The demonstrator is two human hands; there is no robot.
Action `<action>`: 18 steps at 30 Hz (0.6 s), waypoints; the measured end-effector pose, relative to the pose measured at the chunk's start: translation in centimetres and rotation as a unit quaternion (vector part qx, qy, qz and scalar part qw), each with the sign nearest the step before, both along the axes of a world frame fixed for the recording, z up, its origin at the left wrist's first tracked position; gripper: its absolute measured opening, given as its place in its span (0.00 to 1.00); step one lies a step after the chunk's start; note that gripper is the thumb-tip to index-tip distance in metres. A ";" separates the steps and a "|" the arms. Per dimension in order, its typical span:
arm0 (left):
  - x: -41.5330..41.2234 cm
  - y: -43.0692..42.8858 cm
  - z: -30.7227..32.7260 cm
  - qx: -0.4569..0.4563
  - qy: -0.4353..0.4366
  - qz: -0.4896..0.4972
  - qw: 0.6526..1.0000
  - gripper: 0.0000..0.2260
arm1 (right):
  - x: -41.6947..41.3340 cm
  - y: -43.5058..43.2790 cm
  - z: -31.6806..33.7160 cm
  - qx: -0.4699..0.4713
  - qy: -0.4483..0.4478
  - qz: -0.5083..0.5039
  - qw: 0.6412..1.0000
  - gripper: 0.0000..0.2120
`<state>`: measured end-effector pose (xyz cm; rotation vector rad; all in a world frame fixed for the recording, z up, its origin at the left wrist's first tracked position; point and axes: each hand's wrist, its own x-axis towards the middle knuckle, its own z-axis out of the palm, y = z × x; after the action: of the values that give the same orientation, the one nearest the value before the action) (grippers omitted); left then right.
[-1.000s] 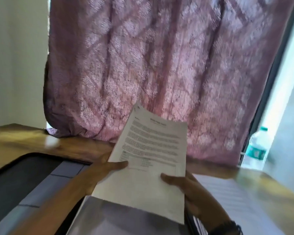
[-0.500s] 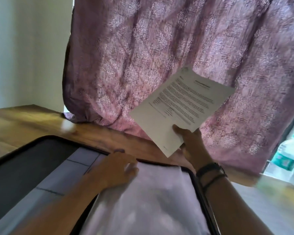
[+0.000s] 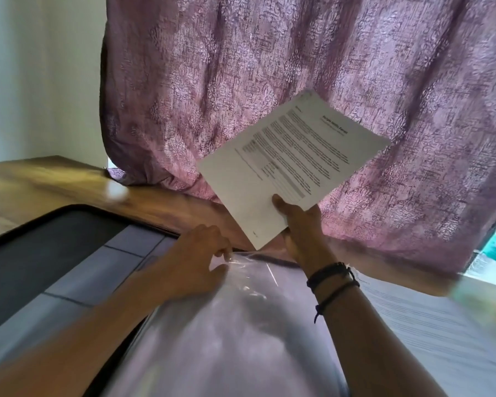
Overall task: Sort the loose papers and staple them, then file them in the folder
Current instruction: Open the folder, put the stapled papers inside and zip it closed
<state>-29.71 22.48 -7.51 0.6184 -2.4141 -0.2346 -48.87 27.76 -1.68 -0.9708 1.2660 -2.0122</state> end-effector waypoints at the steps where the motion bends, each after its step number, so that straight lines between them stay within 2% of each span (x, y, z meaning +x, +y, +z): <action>1: 0.0 -0.1 -0.1 0.004 0.004 -0.005 1.000 0.08 | 0.2 0.0 0.2 -0.004 -0.003 0.002 1.000 0.22; 6: -0.3 0.6 -0.2 0.008 0.015 -0.019 1.000 0.06 | 1.6 -0.3 1.1 -0.035 0.022 0.027 0.999 0.19; 9: -0.4 0.7 0.1 -0.014 0.021 0.001 1.000 0.08 | 2.2 -1.1 1.0 -0.042 0.076 0.024 0.996 0.21; 14: -0.8 1.4 0.4 -0.065 0.046 -0.009 0.997 0.03 | 2.5 -1.3 0.7 -0.004 0.150 0.010 0.989 0.18; 18: -0.8 1.4 0.3 -0.067 0.068 -0.012 0.995 0.08 | 1.5 -1.0 0.7 0.034 0.198 0.033 0.979 0.15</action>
<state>-30.55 23.92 -7.23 0.4970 -2.2860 -0.1178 -47.35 26.74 -0.95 -1.4097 1.4739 -1.7653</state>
